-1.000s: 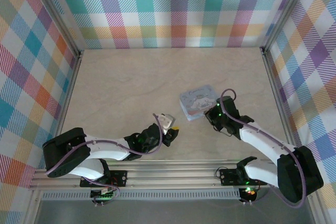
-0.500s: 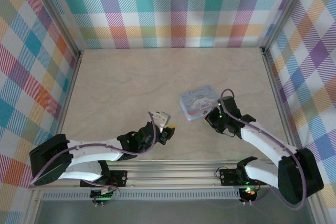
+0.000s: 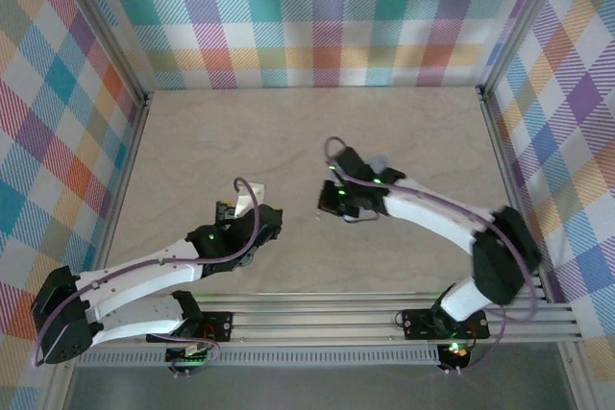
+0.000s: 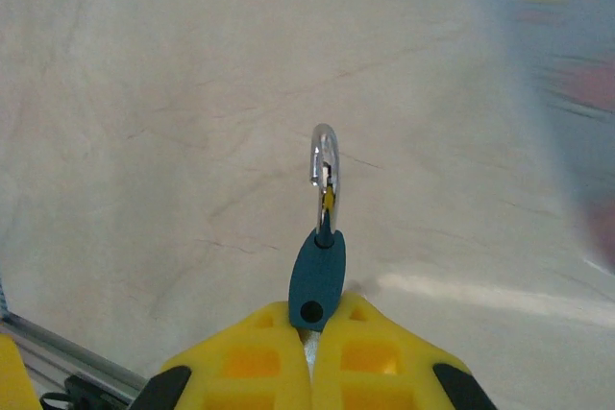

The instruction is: Unlock a padlock with a key

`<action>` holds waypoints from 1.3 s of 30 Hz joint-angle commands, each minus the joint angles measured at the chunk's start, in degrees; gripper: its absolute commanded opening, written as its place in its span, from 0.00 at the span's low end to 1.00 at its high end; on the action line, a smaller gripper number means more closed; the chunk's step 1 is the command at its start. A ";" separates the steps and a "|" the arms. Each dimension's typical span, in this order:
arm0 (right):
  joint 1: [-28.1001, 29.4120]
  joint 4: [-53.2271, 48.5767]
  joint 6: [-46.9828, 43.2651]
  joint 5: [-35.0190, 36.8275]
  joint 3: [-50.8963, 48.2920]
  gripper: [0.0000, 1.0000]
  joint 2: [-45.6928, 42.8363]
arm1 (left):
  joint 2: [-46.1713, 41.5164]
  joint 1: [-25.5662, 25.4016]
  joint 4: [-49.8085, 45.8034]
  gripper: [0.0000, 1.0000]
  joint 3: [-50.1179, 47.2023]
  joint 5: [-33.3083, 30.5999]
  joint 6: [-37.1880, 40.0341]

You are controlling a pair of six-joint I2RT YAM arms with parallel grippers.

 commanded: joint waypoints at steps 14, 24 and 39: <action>5.03 -10.67 -12.91 -10.21 39.67 0.43 32.94 | -17.31 2.72 -16.39 1.00 -5.18 0.62 -10.99; 0.25 -15.14 -24.21 13.37 29.89 0.93 10.93 | -15.21 15.01 -0.23 1.00 -1.70 15.35 7.97; -34.12 30.43 -42.96 20.99 -27.93 1.00 -27.96 | 8.12 40.62 37.25 1.00 -4.10 19.03 24.31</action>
